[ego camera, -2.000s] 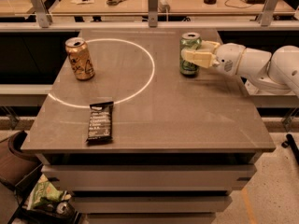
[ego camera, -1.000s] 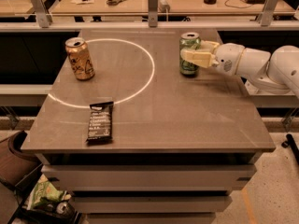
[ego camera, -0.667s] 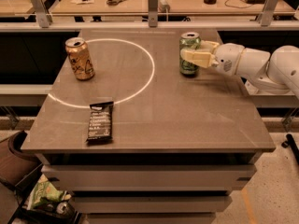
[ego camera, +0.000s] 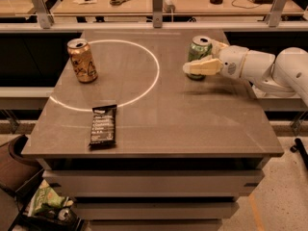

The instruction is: Place green can upright

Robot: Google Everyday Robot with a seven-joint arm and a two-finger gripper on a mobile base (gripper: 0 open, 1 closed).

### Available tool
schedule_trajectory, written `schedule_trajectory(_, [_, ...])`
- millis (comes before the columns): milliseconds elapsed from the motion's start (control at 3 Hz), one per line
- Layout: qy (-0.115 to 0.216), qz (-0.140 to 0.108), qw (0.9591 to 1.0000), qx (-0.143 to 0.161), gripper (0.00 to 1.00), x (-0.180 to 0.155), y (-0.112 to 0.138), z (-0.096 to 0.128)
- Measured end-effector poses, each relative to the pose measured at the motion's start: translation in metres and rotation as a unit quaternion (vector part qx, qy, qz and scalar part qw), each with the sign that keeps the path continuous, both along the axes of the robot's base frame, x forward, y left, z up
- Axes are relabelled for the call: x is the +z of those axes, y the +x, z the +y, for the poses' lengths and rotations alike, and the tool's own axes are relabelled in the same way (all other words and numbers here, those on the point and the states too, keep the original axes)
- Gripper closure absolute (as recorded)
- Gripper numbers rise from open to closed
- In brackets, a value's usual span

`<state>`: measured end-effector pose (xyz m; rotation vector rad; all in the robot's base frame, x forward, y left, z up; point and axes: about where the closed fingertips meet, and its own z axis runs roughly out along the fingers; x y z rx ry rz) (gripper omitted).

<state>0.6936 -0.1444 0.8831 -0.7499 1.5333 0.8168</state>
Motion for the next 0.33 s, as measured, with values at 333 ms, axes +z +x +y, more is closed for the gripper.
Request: schedule_trajectory(333, [0.0, 0.0, 1.0, 0.0, 0.0, 0.0, 0.0, 0.0001])
